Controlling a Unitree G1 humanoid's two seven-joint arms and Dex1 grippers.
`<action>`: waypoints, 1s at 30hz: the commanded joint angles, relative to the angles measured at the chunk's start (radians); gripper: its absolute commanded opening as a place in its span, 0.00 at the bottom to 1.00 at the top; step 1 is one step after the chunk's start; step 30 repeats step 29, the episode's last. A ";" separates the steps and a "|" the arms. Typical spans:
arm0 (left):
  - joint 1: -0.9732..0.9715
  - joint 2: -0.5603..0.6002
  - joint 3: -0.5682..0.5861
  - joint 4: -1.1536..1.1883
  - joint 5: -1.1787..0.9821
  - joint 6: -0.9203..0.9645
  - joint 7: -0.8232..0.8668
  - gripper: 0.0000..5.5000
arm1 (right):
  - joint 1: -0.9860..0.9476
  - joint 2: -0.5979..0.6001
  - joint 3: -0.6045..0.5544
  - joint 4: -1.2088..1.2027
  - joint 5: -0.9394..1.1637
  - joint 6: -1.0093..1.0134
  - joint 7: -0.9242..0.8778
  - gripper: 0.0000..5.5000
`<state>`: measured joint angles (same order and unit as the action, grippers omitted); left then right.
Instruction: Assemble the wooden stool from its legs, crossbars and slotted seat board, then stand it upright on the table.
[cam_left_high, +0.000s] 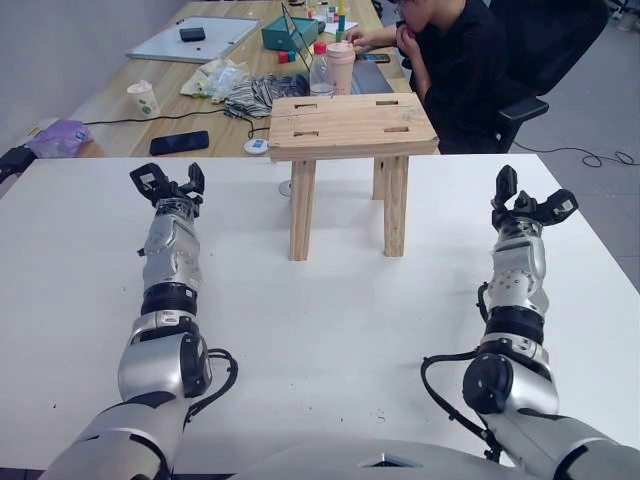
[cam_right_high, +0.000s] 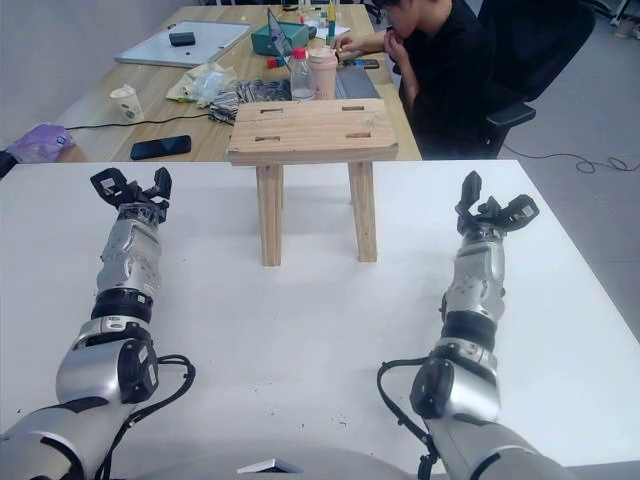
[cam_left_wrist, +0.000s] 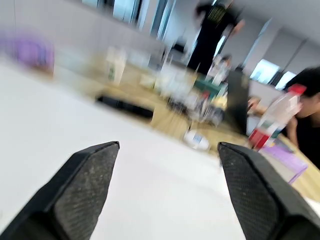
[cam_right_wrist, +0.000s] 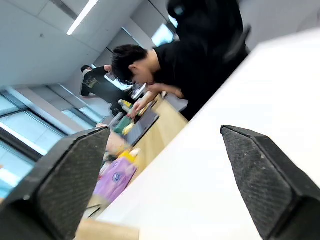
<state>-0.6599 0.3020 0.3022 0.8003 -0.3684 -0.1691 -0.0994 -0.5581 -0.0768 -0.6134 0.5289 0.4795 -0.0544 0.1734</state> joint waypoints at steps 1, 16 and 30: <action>0.065 -0.052 -0.032 -0.066 0.049 -0.058 -0.016 0.66 | 0.080 0.065 0.074 0.013 -0.070 -0.087 -0.033 0.74; 0.100 -0.124 -0.075 -0.071 0.151 -0.132 -0.014 0.66 | 0.130 0.104 0.206 0.040 -0.106 -0.187 -0.028 0.74; 0.088 -0.135 -0.057 -0.068 0.134 -0.130 -0.028 0.66 | 0.124 0.103 0.223 0.057 -0.106 -0.181 -0.035 0.74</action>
